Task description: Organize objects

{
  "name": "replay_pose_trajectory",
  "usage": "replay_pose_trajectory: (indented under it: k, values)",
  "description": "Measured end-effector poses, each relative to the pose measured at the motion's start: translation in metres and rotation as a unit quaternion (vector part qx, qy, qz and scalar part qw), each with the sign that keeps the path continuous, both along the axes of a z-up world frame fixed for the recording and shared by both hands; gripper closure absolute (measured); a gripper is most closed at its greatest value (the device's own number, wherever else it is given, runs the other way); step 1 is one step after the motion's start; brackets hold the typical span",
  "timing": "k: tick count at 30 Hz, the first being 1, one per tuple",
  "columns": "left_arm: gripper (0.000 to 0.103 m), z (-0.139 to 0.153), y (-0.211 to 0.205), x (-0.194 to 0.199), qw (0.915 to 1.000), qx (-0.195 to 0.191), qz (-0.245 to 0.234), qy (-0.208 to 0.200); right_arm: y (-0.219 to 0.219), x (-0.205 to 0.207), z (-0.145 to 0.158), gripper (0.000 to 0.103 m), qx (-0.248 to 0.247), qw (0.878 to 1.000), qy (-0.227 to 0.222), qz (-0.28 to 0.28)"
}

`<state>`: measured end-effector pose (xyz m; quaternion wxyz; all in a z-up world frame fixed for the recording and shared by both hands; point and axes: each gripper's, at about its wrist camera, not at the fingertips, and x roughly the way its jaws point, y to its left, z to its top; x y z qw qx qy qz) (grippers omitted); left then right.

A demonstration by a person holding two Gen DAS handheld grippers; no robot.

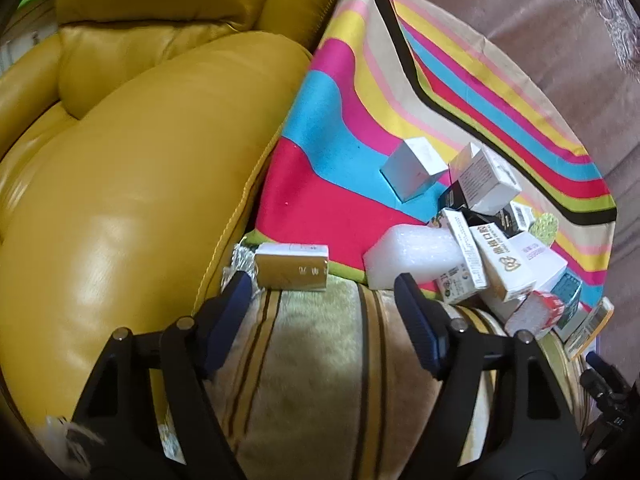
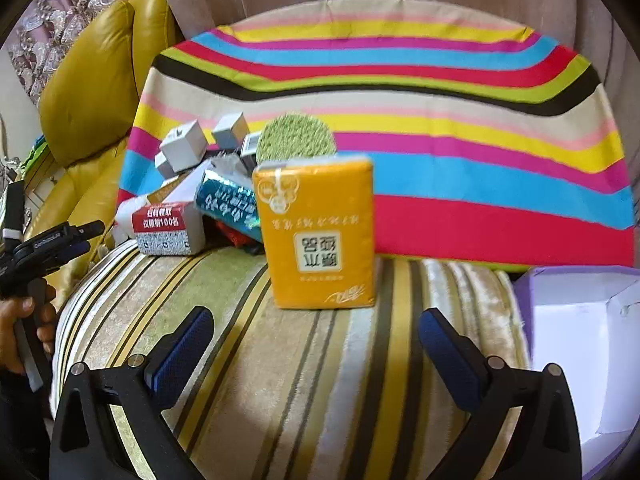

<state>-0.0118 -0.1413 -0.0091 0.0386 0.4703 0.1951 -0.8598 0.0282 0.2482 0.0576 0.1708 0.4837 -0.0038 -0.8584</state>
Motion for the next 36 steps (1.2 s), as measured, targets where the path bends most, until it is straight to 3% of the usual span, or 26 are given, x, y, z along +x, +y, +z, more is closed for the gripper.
replay_pose_trajectory:
  k: [10, 12, 14, 20, 26, 32, 36]
  values:
    - [0.033, -0.015, -0.01, -0.025, 0.9987, -0.005, -0.025, -0.044, -0.003, -0.001, 0.012, 0.0, -0.018, 0.999, 0.027, 0.018]
    - [0.048, -0.02, -0.01, -0.03, 0.9982, -0.005, -0.029, -0.052, -0.002, -0.004, 0.01, 0.0, -0.025, 0.999, 0.022, 0.016]
    - [0.053, -0.023, -0.013, -0.032, 0.9978, -0.001, -0.032, -0.058, 0.001, -0.006, 0.01, 0.0, -0.035, 0.999, 0.02, 0.015]
    - [0.053, -0.016, -0.012, -0.028, 0.9982, -0.014, -0.033, -0.049, 0.0, -0.017, 0.009, 0.0, -0.032, 0.999, 0.025, 0.011]
    - [0.053, 0.008, -0.008, -0.006, 0.9988, -0.047, -0.007, -0.008, 0.0, -0.03, 0.008, 0.001, -0.02, 0.999, 0.029, 0.001]
    - [0.053, 0.034, 0.012, 0.016, 0.998, -0.051, -0.008, 0.037, -0.006, -0.035, 0.005, 0.02, 0.0, 1.0, 0.028, 0.0]
    - [0.053, 0.045, 0.036, 0.025, 0.9971, -0.033, -0.028, 0.062, -0.005, -0.036, 0.001, 0.049, 0.0, 1.0, 0.022, -0.001]
